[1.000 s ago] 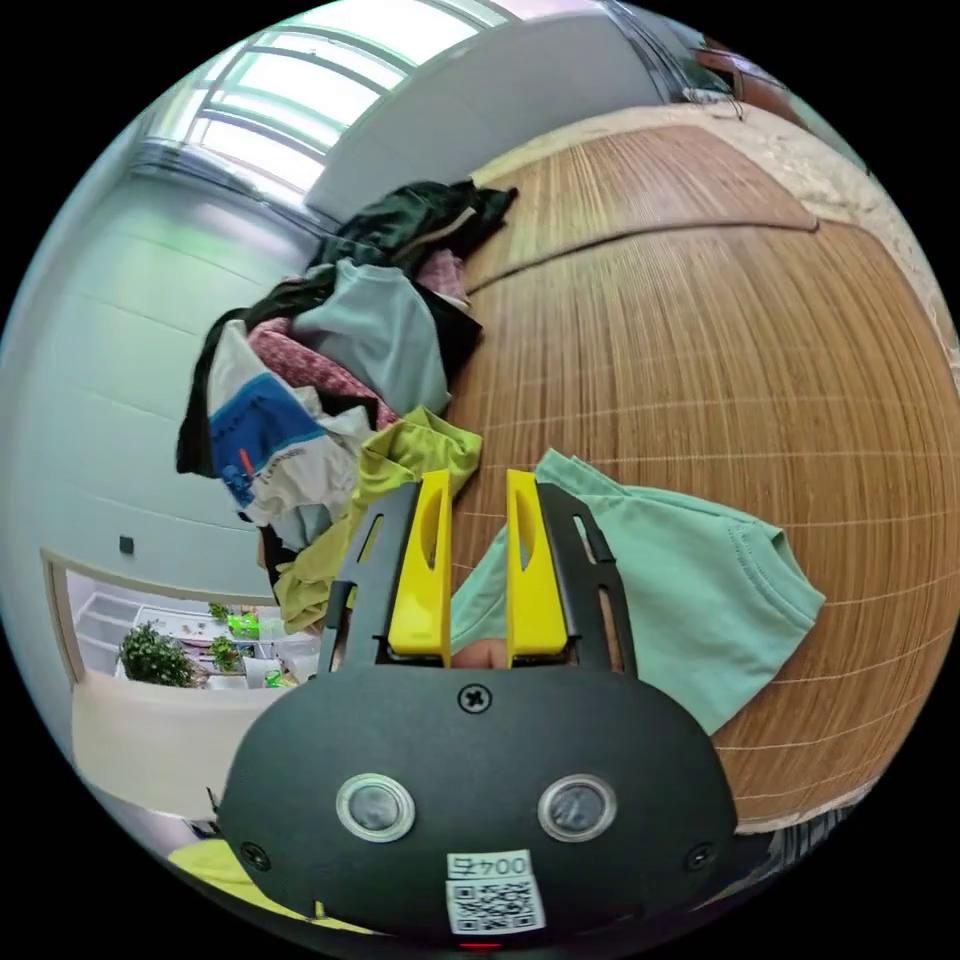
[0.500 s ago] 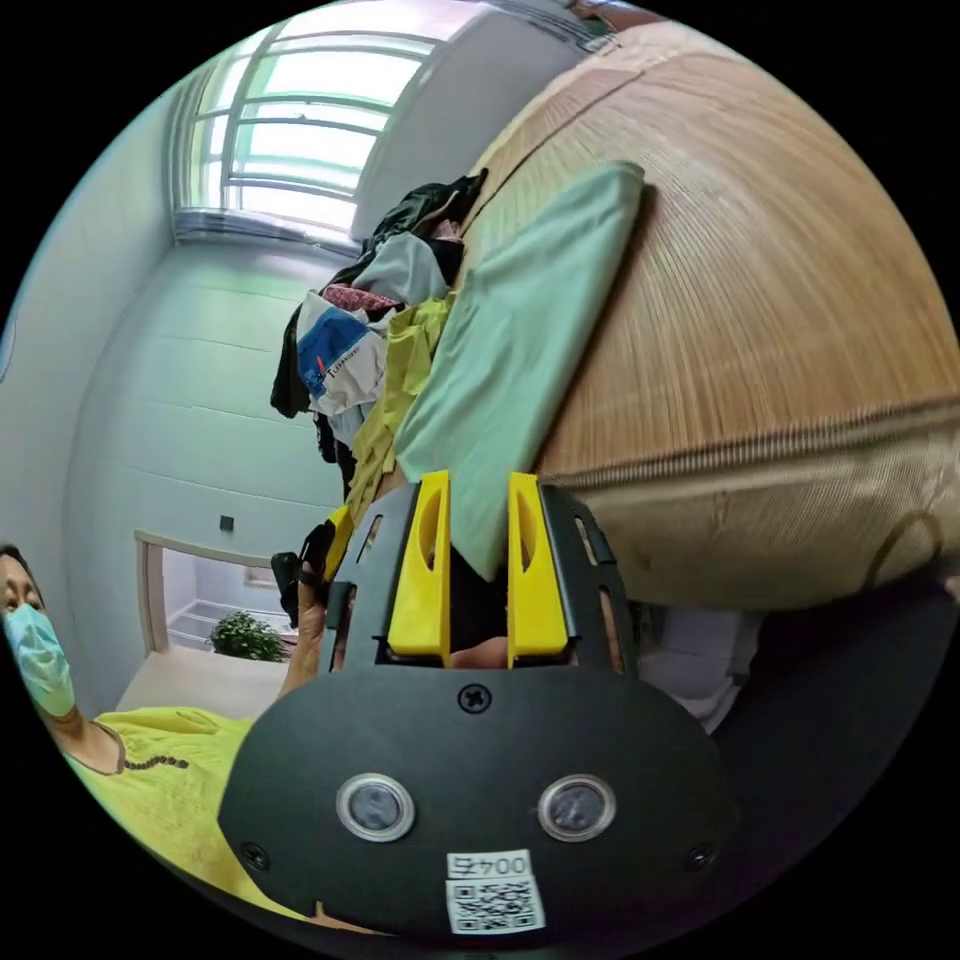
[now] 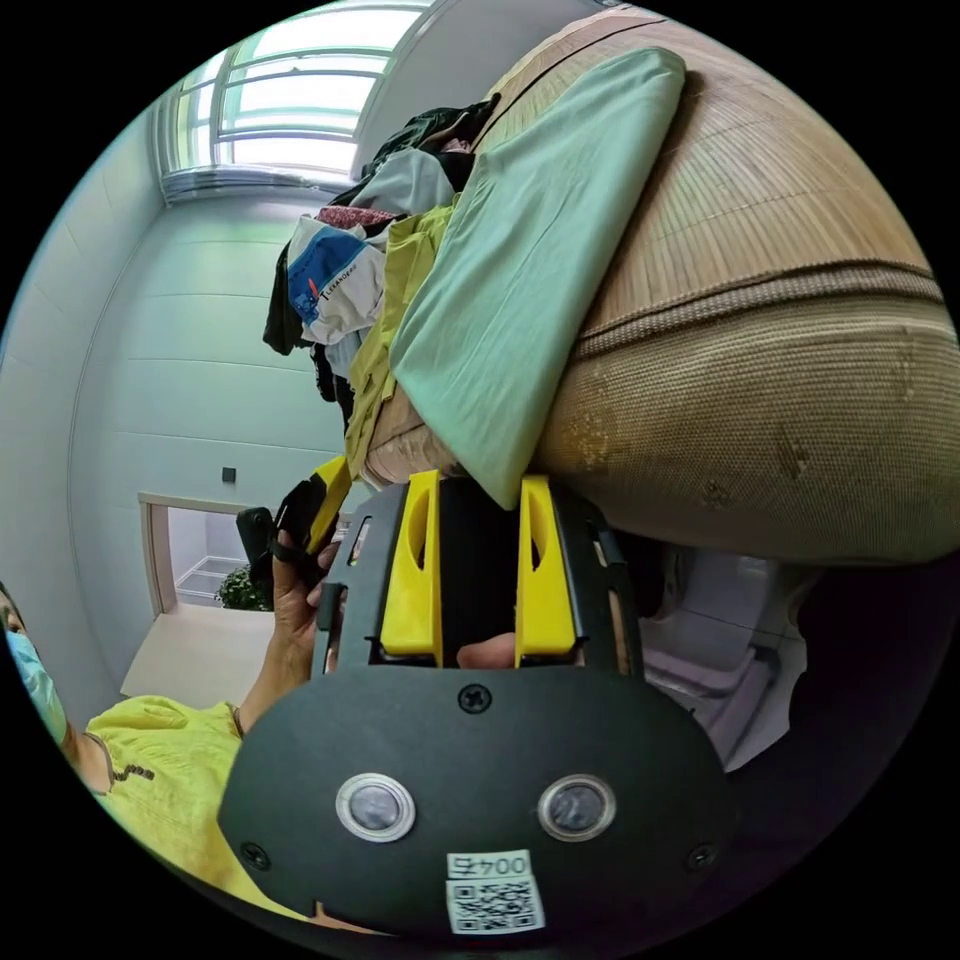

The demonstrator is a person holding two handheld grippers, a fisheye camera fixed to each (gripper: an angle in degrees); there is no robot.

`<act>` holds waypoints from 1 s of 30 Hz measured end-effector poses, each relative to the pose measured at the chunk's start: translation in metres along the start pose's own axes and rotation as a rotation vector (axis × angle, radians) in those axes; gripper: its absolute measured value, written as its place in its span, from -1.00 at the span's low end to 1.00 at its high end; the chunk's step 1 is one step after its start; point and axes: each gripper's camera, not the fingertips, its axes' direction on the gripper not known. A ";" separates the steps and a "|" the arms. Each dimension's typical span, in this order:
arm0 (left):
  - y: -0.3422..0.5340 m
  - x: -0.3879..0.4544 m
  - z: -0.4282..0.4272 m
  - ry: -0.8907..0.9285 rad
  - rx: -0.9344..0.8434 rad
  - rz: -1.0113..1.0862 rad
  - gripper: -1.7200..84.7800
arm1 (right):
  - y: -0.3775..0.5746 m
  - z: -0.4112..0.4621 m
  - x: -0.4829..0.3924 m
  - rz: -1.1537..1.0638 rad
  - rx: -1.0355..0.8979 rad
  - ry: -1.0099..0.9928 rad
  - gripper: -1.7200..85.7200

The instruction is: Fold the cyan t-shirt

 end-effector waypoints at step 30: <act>0.057 0.115 0.266 -0.192 -0.219 0.328 -0.95 | 0.055 -0.108 -0.084 -0.139 0.330 0.553 -0.92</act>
